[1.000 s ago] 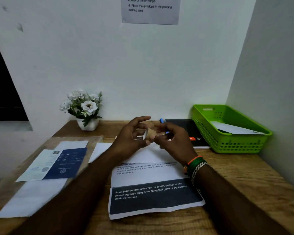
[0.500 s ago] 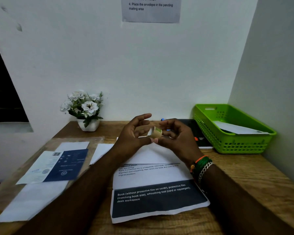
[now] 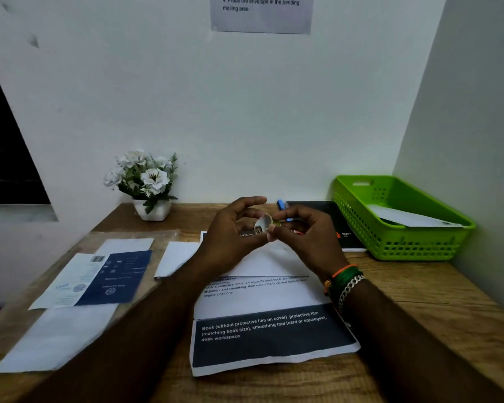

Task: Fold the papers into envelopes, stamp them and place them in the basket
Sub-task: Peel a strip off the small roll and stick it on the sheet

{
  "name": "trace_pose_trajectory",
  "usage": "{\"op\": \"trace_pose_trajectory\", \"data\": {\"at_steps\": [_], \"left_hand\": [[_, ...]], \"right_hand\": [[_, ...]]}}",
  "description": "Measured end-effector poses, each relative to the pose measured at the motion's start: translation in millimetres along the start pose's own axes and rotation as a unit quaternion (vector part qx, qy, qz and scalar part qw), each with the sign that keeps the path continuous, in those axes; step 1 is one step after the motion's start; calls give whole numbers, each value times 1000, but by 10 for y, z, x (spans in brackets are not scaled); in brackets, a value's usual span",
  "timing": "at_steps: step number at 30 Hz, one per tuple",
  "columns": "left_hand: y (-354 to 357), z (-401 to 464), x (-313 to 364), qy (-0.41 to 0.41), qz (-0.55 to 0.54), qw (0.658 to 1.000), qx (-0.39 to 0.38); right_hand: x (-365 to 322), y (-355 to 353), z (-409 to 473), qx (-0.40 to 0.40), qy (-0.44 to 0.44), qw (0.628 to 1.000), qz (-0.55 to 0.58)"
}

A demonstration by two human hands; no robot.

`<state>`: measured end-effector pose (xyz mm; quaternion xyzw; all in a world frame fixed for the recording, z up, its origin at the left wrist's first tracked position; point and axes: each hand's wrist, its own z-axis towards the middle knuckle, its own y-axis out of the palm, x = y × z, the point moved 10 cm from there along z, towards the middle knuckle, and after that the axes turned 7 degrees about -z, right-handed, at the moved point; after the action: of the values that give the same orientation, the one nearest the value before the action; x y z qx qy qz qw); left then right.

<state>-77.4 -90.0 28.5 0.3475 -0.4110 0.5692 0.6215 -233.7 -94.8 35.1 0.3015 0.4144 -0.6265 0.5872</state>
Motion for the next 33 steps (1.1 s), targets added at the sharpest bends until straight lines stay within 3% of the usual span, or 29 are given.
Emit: {"op": "trace_pose_trajectory", "data": {"at_steps": [11,24,26,29,33], "left_hand": [[-30,12,-13,0,27,1000,8],[-374,183,-27,-36,68,995,70],[-558,347,-70,-47,190,976,91],[-766,650,-232,-62,384,917,88],[-943,774,-472,-124,481,864,88]], "right_hand": [[36,-91,57,37,-31,996,-81],[387,-276,64,89,160,980,84],[419,-304,66,99,169,977,85],[391,-302,73,100,156,980,73],[322,-274,75,97,121,987,51]]}}
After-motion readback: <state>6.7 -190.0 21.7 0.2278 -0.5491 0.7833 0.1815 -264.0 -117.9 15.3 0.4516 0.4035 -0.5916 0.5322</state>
